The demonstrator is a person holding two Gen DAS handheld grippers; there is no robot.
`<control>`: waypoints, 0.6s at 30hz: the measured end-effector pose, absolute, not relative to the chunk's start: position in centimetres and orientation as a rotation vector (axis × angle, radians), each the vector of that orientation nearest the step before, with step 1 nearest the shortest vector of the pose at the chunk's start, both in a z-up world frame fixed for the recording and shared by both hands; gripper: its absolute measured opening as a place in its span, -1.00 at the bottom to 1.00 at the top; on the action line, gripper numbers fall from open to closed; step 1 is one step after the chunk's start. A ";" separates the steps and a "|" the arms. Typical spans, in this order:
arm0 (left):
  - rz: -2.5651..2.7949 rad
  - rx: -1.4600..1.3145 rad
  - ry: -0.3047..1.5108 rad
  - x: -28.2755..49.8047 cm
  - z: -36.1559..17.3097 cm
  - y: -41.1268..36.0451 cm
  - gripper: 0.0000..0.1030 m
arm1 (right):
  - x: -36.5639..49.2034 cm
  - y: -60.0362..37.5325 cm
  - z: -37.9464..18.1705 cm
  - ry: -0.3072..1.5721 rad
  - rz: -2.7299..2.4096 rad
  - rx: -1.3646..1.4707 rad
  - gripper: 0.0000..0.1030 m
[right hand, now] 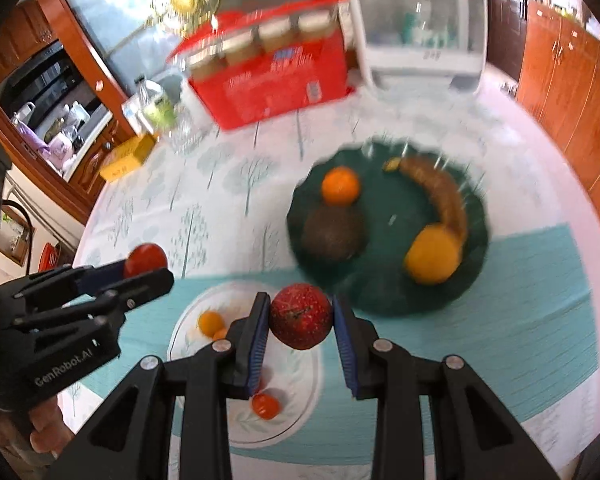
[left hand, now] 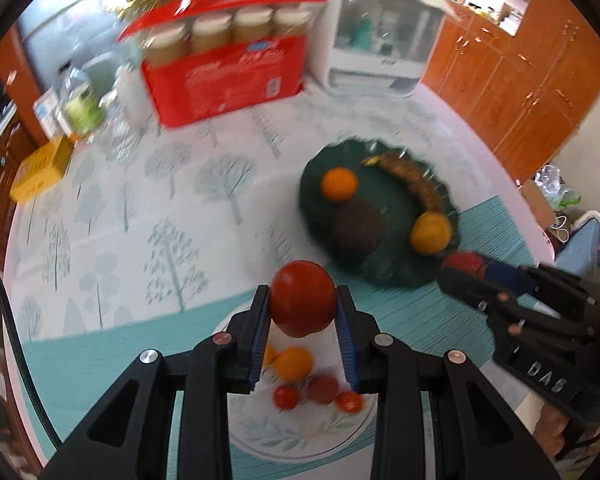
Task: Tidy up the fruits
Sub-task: 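Carry tomato and lychee onto the green plate and open both tools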
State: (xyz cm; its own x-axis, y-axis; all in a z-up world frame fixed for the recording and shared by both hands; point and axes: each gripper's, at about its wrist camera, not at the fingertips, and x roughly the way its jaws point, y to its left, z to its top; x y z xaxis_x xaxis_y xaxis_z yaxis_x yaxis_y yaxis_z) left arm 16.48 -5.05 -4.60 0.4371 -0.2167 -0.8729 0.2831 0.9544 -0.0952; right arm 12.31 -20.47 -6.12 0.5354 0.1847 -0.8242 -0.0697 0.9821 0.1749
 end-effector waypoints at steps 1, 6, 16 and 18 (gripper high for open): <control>-0.317 0.078 1.064 16.8 -3.9 -5.8 -0.42 | 12.7 -20.9 -5.4 0.985 0.151 0.121 -0.38; -0.346 0.111 1.027 19.2 -1.0 -9.1 -0.42 | 16.0 -24.2 -0.7 0.944 0.142 0.086 -0.38; -0.337 0.152 1.038 26.1 -1.7 -14.8 -0.42 | 22.8 -28.3 -0.3 0.967 0.135 0.050 -0.38; -0.329 0.150 1.065 27.4 -3.1 -15.4 -0.42 | 23.9 -28.8 -2.1 1.003 0.138 0.057 -0.38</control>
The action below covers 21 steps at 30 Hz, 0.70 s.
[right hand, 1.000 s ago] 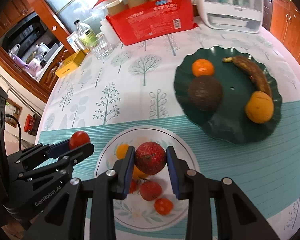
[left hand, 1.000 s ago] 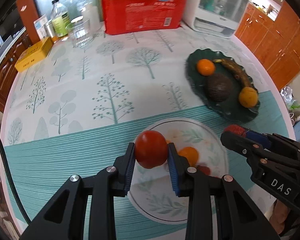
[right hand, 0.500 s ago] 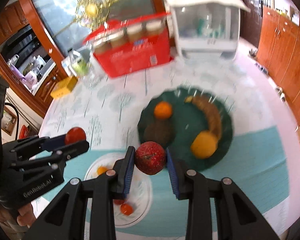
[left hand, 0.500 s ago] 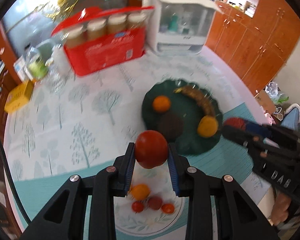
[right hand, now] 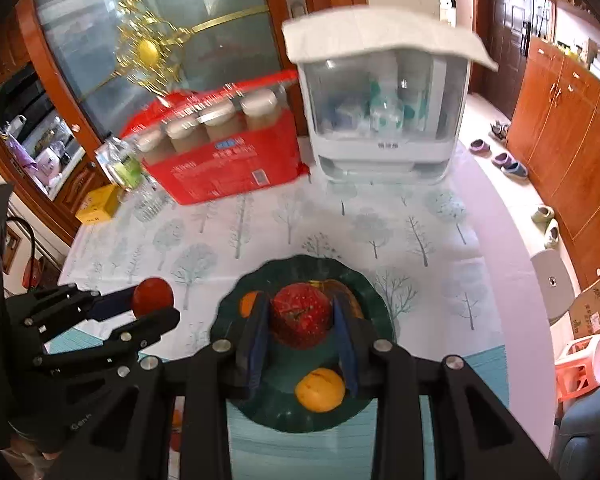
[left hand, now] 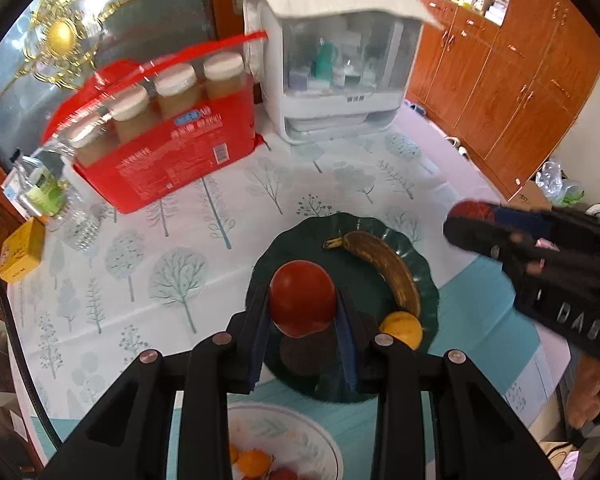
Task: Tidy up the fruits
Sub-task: 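Carry tomato and lychee onto the green plate and open both tools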
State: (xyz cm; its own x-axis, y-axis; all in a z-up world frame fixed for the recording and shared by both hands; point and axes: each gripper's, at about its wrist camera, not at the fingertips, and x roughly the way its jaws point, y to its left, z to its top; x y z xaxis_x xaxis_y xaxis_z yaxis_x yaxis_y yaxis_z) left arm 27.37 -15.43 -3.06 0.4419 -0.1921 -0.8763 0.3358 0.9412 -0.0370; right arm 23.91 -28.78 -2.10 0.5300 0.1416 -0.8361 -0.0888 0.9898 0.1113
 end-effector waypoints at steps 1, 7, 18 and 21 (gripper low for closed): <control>-0.326 0.146 1.078 27.9 -3.8 -15.5 -0.42 | 24.3 -28.9 -3.1 1.023 0.144 0.063 -0.38; -0.344 0.060 1.193 31.2 -8.9 -16.3 -0.42 | 25.7 -29.2 -9.9 1.150 0.182 0.074 -0.38; -0.351 0.114 1.279 33.7 -15.2 -19.1 -0.41 | 26.7 -28.1 -16.4 1.262 0.240 0.044 -0.37; -0.357 0.149 1.281 33.8 -15.9 -19.7 -0.41 | 27.1 -28.3 -17.0 1.271 0.241 0.044 -0.36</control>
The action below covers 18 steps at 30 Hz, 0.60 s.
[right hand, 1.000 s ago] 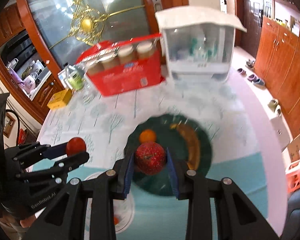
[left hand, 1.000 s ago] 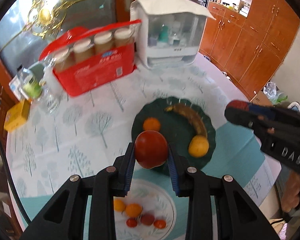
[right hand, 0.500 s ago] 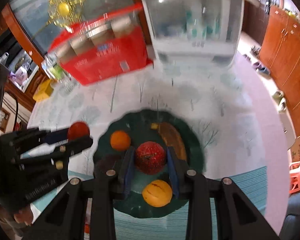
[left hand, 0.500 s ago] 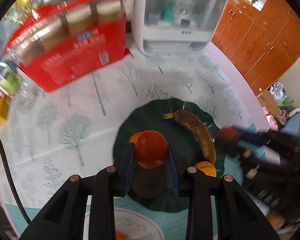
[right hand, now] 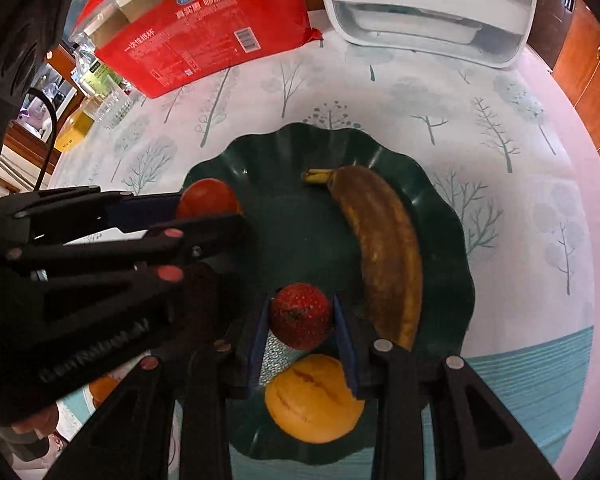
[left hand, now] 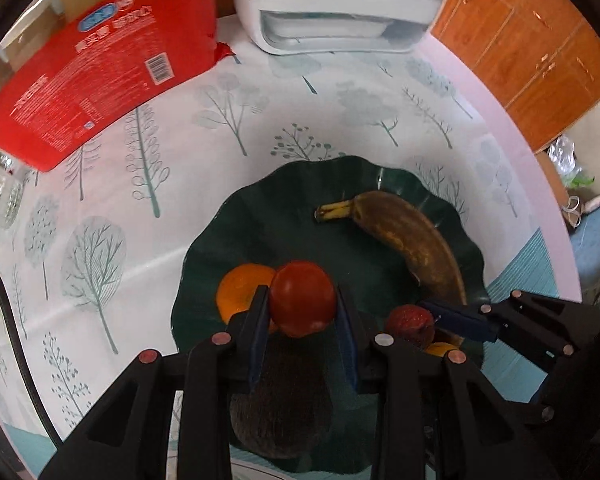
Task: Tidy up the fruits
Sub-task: 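Carry tomato and lychee onto the green plate and open both tools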
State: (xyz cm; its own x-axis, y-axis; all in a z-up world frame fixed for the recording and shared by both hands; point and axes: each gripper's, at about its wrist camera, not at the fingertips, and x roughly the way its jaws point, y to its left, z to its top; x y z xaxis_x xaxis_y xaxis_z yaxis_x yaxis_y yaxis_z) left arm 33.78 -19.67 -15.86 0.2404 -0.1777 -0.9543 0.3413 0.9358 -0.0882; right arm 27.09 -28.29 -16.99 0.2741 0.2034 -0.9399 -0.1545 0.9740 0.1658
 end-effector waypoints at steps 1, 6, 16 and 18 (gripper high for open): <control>-0.360 0.161 1.282 33.8 -16.1 -19.9 -0.41 | 27.3 -28.4 -17.1 1.274 0.240 0.048 -0.36; -0.382 0.204 1.267 33.5 -16.2 -20.5 -0.29 | 27.5 -28.7 -17.7 1.281 0.233 0.063 -0.34; -0.395 0.238 1.191 31.7 -14.0 -19.8 0.14 | 26.9 -28.6 -17.2 1.265 0.237 0.071 -0.21; -0.396 0.237 1.178 31.4 -13.4 -19.5 0.18 | 26.8 -28.6 -16.9 1.259 0.235 0.070 -0.20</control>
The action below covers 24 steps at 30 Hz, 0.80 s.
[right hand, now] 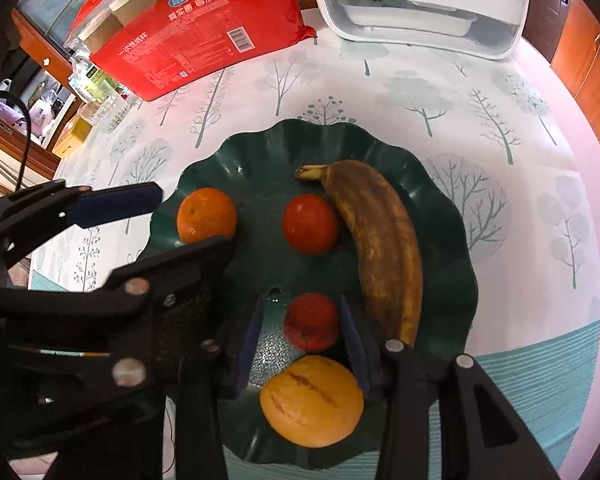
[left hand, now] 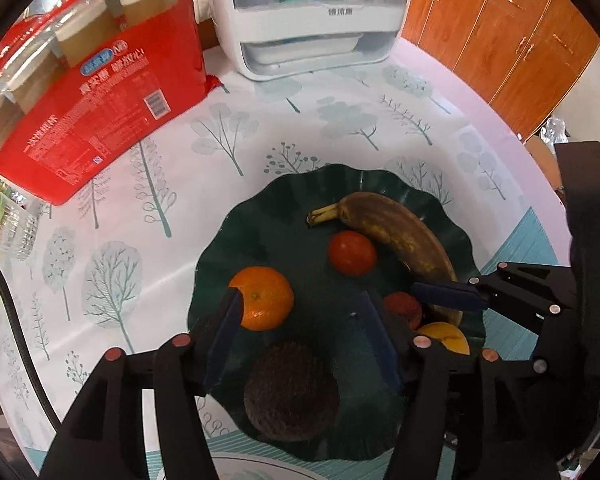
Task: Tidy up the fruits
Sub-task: 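Carry tomato and lychee onto the green plate and open both tools, then move both open tools back over the white plate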
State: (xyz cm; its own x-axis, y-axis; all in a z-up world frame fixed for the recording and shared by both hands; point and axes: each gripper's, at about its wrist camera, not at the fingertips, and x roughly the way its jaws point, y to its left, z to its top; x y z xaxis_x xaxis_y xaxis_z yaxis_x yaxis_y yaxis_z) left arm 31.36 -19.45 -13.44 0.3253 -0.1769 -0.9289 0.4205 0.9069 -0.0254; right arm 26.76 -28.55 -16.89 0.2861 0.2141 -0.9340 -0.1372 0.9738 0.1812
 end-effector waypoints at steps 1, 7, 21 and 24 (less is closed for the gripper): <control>-0.395 0.237 1.172 31.1 -13.1 -19.3 0.21 | 26.7 -28.5 -16.8 1.258 0.234 0.070 -0.20; -0.400 0.214 1.153 30.0 -11.6 -18.3 0.29 | 25.9 -28.3 -15.8 1.242 0.222 0.060 -0.20; -0.380 0.176 1.085 26.7 -7.8 -15.7 0.54 | 23.0 -28.1 -12.6 1.184 0.173 0.077 -0.21; -0.376 0.162 1.073 25.9 -6.8 -14.9 0.56 | 22.1 -28.1 -11.5 1.168 0.159 0.083 -0.21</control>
